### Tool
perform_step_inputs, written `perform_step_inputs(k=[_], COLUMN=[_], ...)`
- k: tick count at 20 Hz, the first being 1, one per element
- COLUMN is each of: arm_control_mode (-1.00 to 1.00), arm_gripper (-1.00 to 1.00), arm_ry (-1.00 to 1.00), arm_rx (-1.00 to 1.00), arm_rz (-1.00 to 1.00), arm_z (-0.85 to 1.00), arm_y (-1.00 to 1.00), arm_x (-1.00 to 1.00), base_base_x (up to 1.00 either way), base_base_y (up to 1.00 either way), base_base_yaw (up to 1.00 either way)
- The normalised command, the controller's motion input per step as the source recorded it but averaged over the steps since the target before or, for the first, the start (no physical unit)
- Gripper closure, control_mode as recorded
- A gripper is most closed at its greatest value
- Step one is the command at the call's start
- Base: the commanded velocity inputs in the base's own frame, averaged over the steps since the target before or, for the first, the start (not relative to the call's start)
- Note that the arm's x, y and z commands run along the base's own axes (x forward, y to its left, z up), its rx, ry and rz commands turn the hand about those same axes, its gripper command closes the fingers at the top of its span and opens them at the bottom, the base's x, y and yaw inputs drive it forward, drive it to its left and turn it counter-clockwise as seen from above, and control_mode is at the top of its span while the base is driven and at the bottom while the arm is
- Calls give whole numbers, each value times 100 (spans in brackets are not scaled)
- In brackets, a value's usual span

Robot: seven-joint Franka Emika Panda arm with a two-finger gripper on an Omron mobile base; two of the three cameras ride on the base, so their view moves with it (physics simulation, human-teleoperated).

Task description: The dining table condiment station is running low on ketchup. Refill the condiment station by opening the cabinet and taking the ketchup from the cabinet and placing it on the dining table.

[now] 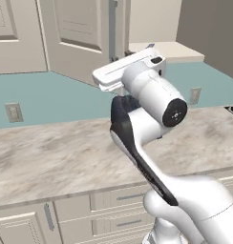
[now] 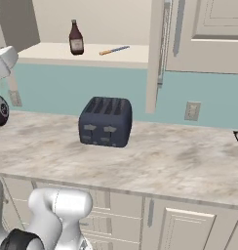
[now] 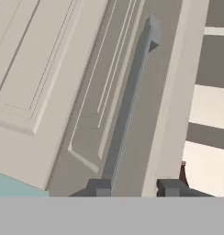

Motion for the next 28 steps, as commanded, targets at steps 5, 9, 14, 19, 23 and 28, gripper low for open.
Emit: perform_step_inputs(k=[5,9,14,19,23,28], arm_control_mode=[-100,-100,-100,-100,-100,-100], arm_gripper=[-100,-100,-100,-100,-100,-100], arm_ry=[3,-3,0,3,8,10], arm_rx=[0,7,36,41,39,31], arm_rz=[1,-6,6,17,22,33], arm_z=[-5,-17,0,0,-3,-11], arm_y=[100,30,-90,-100,-97,-63], arm_x=[-100,-73,-7,4,27,50], base_base_x=[0,0,0,0,0,0], base_base_y=[0,0,0,0,0,0], base_base_yaw=[0,0,0,0,0,0])
